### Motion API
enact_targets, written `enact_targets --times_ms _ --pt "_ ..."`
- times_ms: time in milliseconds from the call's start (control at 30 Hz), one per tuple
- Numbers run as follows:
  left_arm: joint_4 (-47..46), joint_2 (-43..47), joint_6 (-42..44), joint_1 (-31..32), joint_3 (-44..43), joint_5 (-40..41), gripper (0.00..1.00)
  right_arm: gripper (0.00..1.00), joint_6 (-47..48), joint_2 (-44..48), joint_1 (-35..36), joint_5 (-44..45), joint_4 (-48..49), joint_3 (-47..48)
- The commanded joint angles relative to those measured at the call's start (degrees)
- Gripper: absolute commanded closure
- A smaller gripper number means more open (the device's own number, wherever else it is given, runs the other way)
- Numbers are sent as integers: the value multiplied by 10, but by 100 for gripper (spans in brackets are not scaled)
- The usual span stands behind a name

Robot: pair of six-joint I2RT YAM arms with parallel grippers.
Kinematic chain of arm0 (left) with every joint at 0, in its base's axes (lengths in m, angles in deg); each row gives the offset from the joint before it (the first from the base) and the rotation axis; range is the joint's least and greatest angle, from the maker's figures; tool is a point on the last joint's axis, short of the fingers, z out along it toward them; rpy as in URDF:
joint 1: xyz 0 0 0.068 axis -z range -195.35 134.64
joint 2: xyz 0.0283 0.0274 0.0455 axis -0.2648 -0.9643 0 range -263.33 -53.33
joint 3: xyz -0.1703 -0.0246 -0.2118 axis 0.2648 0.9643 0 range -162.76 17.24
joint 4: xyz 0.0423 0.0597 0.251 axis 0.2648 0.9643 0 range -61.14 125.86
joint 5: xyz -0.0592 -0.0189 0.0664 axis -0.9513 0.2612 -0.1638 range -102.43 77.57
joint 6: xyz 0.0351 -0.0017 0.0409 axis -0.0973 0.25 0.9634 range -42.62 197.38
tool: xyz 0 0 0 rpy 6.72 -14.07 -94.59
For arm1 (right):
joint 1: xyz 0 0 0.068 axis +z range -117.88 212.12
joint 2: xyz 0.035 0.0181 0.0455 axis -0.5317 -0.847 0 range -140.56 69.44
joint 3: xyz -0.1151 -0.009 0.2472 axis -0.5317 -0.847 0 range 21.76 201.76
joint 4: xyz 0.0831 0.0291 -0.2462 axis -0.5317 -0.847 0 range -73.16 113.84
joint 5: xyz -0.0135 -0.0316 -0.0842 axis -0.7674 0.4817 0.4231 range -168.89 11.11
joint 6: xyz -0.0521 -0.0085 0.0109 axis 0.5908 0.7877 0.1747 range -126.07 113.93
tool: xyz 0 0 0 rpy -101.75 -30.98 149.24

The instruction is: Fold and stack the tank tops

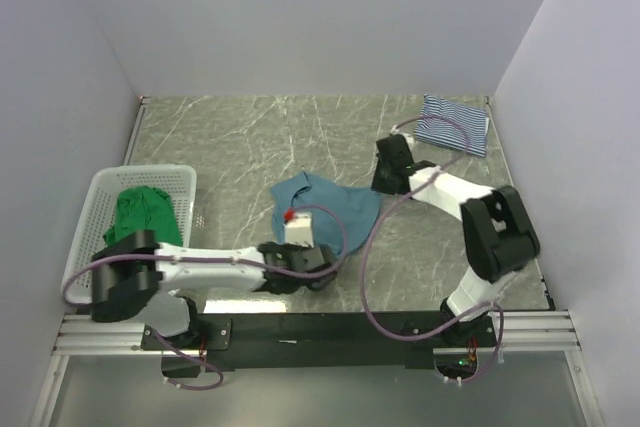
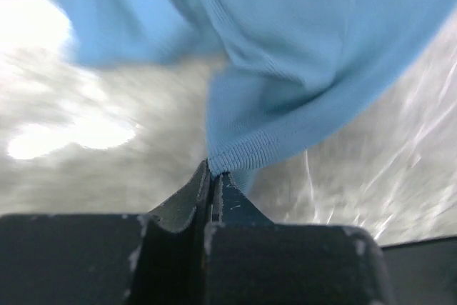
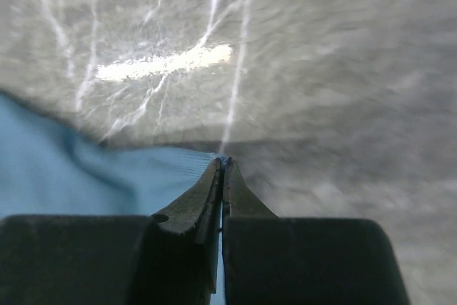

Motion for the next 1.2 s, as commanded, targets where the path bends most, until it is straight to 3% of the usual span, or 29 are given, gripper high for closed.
enact_targets --times_ms 0,167,333,533,800,1033,1133,1167 --pt "47 90 7 -54 12 38 99 100 -26 104 -23 -27 13 -19" --pt "110 201 59 -137 -34 80 99 100 -41 238 -29 -37 -11 -33" --pt "174 277 136 -162 -172 168 99 100 -53 364 -31 -39 -55 13" --pt "62 328 350 -165 -306 198 100 100 -47 477 -31 -44 -115 167" --pt "-73 339 494 -164 -373 119 99 100 -13 475 -31 -55 -164 324" --pt "-193 305 566 -171 -324 123 99 100 1 434 -31 -46 -129 311" --pt "-216 246 565 -221 -330 68 99 100 6 390 -38 -39 -102 306" --pt "-230 227 554 -265 -337 14 99 100 5 376 -50 -43 -93 308"
